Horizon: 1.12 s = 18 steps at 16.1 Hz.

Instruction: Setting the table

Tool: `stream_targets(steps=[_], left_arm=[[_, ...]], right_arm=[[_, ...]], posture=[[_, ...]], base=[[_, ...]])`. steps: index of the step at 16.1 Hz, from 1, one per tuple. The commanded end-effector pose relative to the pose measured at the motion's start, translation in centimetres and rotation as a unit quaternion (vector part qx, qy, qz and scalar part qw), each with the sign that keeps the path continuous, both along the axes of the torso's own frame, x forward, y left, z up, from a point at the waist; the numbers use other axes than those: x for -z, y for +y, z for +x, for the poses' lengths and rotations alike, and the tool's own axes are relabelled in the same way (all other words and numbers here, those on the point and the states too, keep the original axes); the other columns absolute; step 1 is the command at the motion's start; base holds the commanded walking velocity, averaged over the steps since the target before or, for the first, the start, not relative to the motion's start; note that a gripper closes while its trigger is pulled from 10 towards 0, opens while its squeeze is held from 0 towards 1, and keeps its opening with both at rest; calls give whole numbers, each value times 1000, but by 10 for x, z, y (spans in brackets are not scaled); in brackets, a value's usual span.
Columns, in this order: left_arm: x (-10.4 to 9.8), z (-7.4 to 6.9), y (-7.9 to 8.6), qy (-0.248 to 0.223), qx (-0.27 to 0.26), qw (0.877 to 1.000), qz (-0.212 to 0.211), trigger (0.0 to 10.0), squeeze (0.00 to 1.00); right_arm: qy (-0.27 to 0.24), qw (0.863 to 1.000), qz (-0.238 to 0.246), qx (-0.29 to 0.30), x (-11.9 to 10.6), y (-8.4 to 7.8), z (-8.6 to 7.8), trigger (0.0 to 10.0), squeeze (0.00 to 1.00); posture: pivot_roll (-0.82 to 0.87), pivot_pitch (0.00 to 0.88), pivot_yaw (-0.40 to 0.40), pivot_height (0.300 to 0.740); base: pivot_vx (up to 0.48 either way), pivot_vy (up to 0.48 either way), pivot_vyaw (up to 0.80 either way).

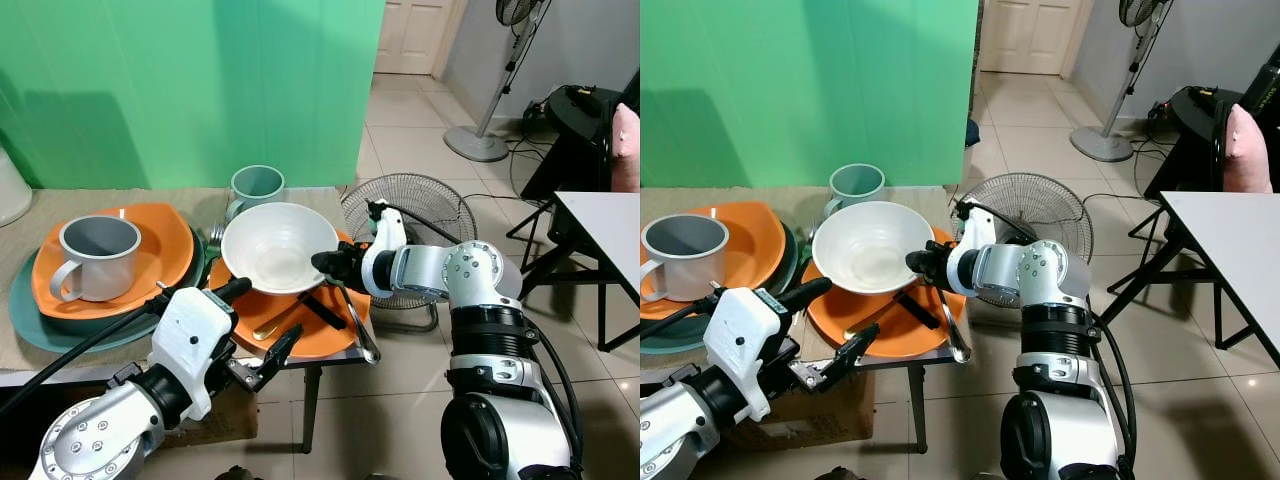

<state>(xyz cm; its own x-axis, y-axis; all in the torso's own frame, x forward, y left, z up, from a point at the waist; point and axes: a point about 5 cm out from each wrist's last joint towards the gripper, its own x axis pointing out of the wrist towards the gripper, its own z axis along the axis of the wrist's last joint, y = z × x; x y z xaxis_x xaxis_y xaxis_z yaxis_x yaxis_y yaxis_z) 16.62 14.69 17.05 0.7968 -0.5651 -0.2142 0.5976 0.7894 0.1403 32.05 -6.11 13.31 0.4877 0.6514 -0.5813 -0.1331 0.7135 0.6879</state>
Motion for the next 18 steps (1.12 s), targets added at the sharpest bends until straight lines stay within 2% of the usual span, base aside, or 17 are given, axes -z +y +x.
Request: stream_targets(steps=[1,6,9,12,14,16,18], left_arm=[[-1,1,1,-3,-3,1000,4,10000,0],[-3,2,1,-11,-7,1000,3,10000,0],[-5,3,2,-18,-11,1000,2,10000,0],[-5,4,3,-18,-9,1000,3,10000,0],[-9,6,2,-27,-8,1000,-3,10000,0],[-17,9,0,-48,-13,998,-24,10000,0],[-25,15,-5,-75,-30,995,-53,10000,0]], right_arm=[[0,1000,-5,0,-5,2,2,0,0],[8,1000,7,15,-5,0,3,0,0],[-6,999,33,22,-21,0,6,0,0],[-4,998,50,35,-25,-2,8,0,0],[-16,995,83,54,-37,-4,12,0,0],[-69,989,104,83,-56,-16,18,0,0],[-178,966,115,145,-83,-44,23,0,0]], posture=[[32,0,-67,740],[31,0,-63,740],[30,0,-60,740],[26,0,-51,740],[26,0,-47,740],[28,0,-40,740],[15,0,-17,740]], base=[[0,0,0],[0,0,0],[0,0,0],[0,0,0],[0,0,0],[0,0,0],[0,0,0]])
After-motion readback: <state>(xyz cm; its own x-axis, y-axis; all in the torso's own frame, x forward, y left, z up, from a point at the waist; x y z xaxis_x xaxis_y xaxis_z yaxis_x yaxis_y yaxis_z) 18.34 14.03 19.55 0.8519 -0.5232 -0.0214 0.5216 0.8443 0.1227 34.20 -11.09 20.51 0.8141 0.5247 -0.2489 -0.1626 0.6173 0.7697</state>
